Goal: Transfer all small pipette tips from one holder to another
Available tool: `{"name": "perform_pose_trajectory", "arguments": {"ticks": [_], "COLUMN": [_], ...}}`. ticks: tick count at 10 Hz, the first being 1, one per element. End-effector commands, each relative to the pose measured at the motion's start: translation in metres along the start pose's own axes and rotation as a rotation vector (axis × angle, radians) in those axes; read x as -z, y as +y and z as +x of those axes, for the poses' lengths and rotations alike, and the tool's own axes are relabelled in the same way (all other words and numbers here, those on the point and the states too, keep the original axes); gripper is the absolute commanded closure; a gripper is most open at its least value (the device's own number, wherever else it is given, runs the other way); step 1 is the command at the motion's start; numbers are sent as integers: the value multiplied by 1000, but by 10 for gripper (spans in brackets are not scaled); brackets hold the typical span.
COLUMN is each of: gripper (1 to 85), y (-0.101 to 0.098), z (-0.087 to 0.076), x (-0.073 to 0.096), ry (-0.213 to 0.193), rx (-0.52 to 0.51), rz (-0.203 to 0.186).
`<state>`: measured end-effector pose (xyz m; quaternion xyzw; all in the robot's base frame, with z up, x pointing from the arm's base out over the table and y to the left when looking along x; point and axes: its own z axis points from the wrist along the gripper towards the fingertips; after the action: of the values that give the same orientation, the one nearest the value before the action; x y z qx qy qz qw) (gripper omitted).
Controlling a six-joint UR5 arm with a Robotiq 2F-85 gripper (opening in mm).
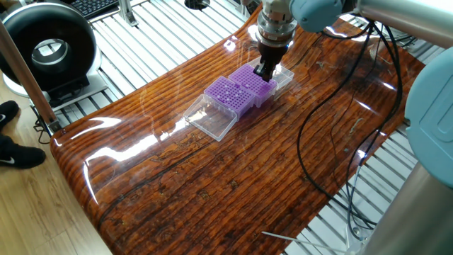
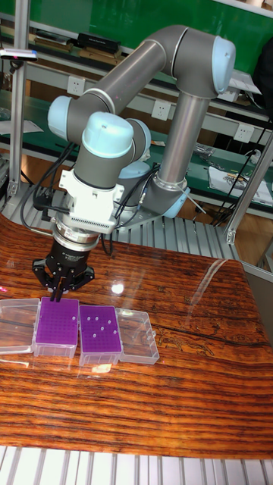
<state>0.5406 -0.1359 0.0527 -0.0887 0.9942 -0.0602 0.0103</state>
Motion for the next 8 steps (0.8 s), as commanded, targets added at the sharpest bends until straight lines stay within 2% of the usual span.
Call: {"name": "perform_pose_trajectory", "arguments": {"ticks": [1,8], "gripper": [693,693], "y": [2,4], "z": [-1,-1], "x": [1,1], "ry": [-4,-2], "rx": [-10,-18], "rz": [-10,-18]}}
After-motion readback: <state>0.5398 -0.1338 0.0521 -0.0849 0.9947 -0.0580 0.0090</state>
